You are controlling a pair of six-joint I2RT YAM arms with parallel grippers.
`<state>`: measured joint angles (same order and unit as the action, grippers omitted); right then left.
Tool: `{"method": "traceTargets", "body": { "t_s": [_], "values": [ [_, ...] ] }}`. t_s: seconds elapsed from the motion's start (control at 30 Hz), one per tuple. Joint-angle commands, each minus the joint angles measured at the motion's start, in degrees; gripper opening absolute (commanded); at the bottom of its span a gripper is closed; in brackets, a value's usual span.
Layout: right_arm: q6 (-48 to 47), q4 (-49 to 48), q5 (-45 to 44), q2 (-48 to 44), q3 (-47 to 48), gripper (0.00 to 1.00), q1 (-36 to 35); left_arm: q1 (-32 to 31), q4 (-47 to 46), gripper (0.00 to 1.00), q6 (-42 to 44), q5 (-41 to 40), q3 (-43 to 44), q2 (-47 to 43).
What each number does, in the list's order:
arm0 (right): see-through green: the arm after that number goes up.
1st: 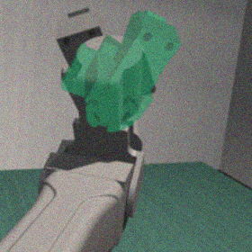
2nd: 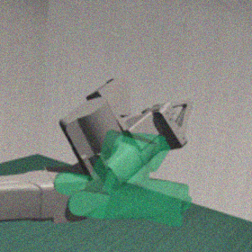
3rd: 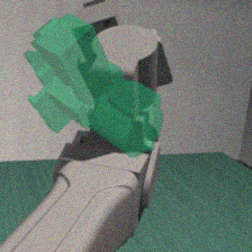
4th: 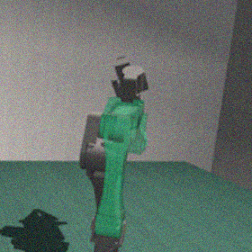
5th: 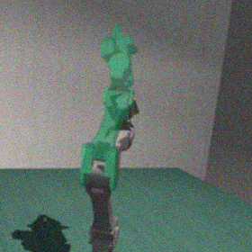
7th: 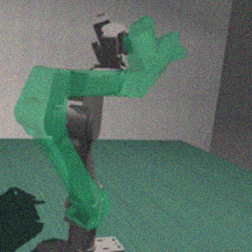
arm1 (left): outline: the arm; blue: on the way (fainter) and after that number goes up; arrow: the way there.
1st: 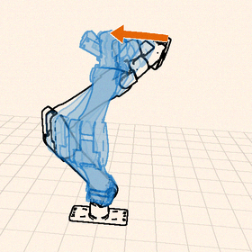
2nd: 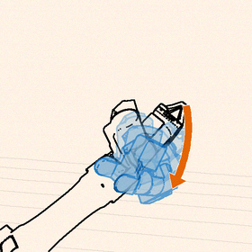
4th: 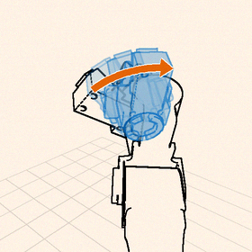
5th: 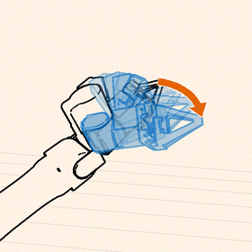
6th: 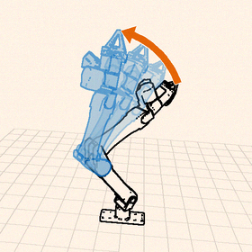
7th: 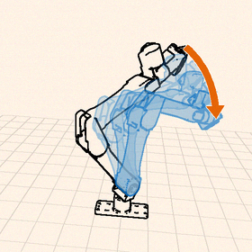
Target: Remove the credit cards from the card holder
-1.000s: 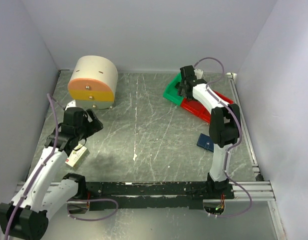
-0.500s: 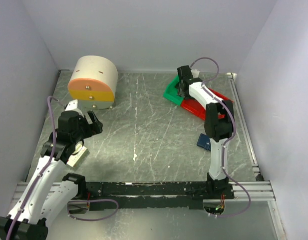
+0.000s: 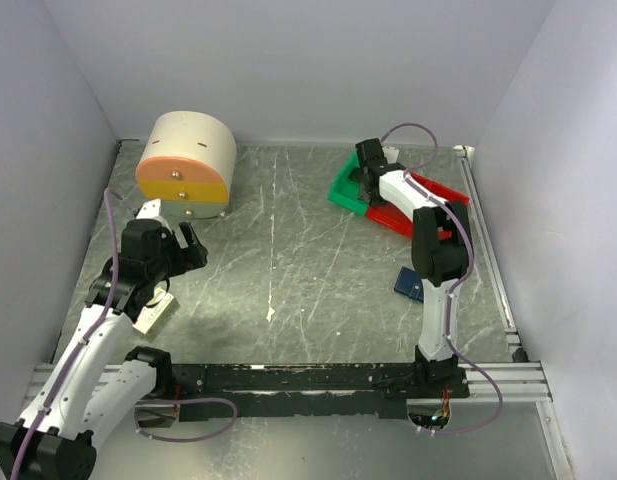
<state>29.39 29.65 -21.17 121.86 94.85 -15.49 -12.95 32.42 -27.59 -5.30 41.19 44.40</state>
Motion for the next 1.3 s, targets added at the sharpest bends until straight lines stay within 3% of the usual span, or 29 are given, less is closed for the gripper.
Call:
{"method": "traceTargets", "body": {
  "t_s": [0.0,0.27,0.83,1.27],
  "values": [
    [-1.04,0.34,-0.37,-3.49,-2.64,0.28,-0.96,0.54,-0.78,0.96,0.7,0.48,0.5,-1.02],
    [-0.08,-0.49,-0.43,-8.47,-8.34,0.25,-5.9,0.65,-0.53,0.96,0.7,0.45,0.66,-0.55],
    [7.4,0.96,-2.54,-12.7,-13.88,0.26,-28.38,0.73,-0.38,0.96,0.35,-0.63,0.56,-1.85],
    [16.47,2.07,-4.11,-6.54,-6.37,0.27,-31.75,0.73,-0.26,0.95,0.08,-0.59,0.54,-1.89]
  ]
}}
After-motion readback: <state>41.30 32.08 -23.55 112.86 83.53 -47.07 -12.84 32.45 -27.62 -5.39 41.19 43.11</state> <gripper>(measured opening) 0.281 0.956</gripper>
